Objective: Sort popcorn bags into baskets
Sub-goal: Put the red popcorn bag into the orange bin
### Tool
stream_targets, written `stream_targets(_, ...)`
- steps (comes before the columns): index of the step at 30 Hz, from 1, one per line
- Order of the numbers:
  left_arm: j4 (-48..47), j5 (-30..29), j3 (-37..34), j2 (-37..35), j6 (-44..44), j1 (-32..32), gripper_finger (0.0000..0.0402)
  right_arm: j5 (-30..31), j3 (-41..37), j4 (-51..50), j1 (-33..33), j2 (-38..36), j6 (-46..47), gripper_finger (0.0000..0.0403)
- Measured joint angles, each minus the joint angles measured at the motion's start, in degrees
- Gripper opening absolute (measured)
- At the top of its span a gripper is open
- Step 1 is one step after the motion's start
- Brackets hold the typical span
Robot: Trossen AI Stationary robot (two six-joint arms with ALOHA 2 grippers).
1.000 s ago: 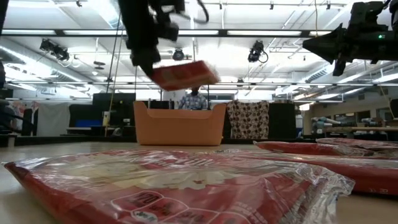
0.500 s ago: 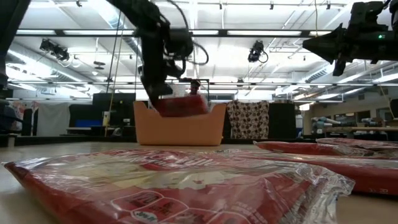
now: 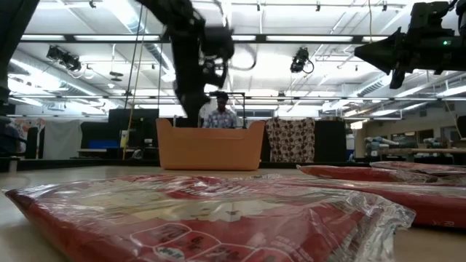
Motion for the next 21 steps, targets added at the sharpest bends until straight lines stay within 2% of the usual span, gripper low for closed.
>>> stream_targets(3,2.6,9.1,0.5,-0.7,5.3,-5.0,0.018,0.0,0.0,0.0,0.0,0.0,0.0,0.0039)
stream_targets(5,6.2,12.1,0.2,-0.8,8.6,-8.5,0.018,0.0,0.0,0.0,0.0,0.0,0.0,0.0039)
stream_targets(10,16.6,12.2,-0.8,2.3,7.9,-16.2,0.018,0.0,0.0,0.0,0.0,0.0,0.0,0.0039)
stream_targets(15,24.9,11.9,-0.5,7.8,10.3,-20.2,0.018,0.0,0.0,0.0,0.0,0.0,0.0,0.0039)
stream_targets(21,25.1,9.8,6.4,15.9,17.7,-22.0,0.018,0.0,0.0,0.0,0.0,0.0,0.0,0.0039)
